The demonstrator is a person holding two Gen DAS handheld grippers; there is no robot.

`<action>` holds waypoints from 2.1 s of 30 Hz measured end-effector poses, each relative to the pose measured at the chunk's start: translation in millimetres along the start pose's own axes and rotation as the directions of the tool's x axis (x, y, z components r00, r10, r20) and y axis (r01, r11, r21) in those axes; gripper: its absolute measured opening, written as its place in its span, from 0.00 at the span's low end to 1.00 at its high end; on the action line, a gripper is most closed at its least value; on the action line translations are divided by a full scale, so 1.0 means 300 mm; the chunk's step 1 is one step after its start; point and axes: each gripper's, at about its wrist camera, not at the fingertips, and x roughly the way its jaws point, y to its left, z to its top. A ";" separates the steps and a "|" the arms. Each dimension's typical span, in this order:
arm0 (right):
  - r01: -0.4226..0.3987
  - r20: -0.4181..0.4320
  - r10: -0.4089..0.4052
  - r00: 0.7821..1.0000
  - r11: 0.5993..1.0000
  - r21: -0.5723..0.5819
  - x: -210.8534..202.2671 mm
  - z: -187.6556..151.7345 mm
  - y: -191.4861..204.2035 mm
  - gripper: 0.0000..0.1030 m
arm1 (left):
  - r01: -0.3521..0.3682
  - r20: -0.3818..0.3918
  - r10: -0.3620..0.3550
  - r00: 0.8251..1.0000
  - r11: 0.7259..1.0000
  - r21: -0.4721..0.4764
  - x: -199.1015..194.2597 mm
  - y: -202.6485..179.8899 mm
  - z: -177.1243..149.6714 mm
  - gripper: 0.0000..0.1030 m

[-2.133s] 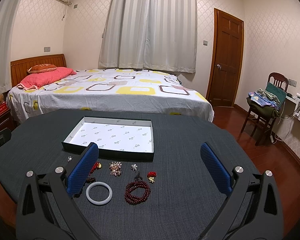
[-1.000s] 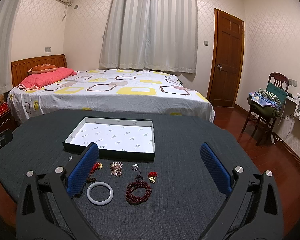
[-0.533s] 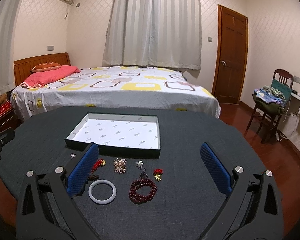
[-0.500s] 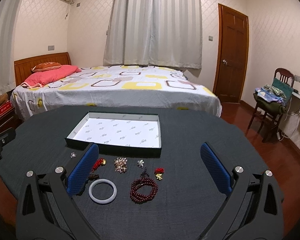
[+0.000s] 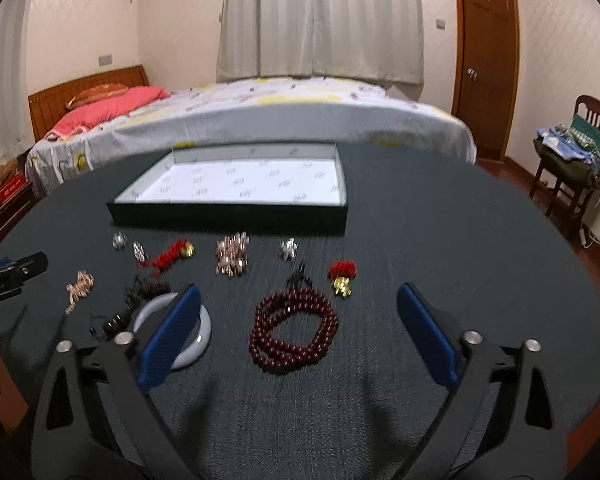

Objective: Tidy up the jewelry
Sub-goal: 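Lower the right gripper onto the dark red bead bracelet and close, then grasp the gold chain necklace with the left gripper while the right gripper holds the beads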

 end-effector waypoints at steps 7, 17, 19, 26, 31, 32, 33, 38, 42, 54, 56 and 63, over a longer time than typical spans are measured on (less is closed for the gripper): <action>-0.022 -0.080 0.021 0.997 1.000 -0.008 0.076 -0.030 0.004 0.79 | -0.022 -0.005 0.023 1.000 0.998 0.062 0.043 -0.042 -0.007 0.93; 0.039 -0.162 -0.040 0.986 0.999 -0.007 0.149 -0.030 -0.015 0.78 | -0.013 -0.028 0.015 0.999 0.997 0.073 0.085 -0.051 -0.012 0.93; 0.037 -0.178 -0.038 0.983 0.999 -0.011 0.162 -0.031 -0.011 0.79 | -0.010 -0.029 0.012 1.000 0.998 0.067 0.088 -0.047 -0.010 0.93; 0.031 -0.235 -0.038 0.971 0.999 -0.034 0.196 -0.042 0.006 0.79 | -0.010 -0.041 0.013 0.999 0.998 0.070 0.102 -0.043 -0.006 0.93; 0.023 -0.233 -0.030 0.972 0.999 -0.035 0.188 -0.051 -0.009 0.58 | -0.006 -0.061 0.010 0.998 0.997 0.071 0.119 -0.046 -0.013 0.93; 0.016 -0.226 -0.025 0.974 0.999 -0.041 0.183 -0.052 -0.005 0.53 | -0.003 -0.065 0.008 0.998 0.997 0.073 0.123 -0.049 -0.016 0.93; 0.016 -0.221 -0.026 0.975 0.999 -0.045 0.179 -0.053 -0.003 0.47 | -0.001 -0.069 0.006 0.998 0.997 0.077 0.126 -0.053 -0.019 0.93; -0.011 -0.202 0.004 0.979 0.999 -0.035 0.165 -0.059 -0.017 0.21 | 0.001 -0.086 0.006 0.996 0.996 0.086 0.139 -0.062 -0.032 0.93; -0.031 -0.195 0.028 0.980 0.999 -0.009 0.160 -0.057 -0.035 0.16 | 0.002 -0.093 0.007 0.996 0.996 0.092 0.141 -0.066 -0.036 0.93; -0.059 -0.194 0.061 0.979 0.998 0.015 0.156 -0.058 -0.047 0.16 | 0.019 -0.097 -0.009 0.995 0.995 0.103 0.158 -0.064 -0.030 0.65; -0.061 -0.194 0.063 0.979 0.998 0.014 0.157 -0.059 -0.047 0.16 | 0.027 -0.099 -0.016 0.995 0.994 0.104 0.162 -0.064 -0.027 0.64; -0.063 -0.193 0.065 0.979 0.998 0.018 0.157 -0.059 -0.046 0.16 | 0.059 -0.090 -0.047 0.995 0.989 0.135 0.154 -0.073 -0.032 0.44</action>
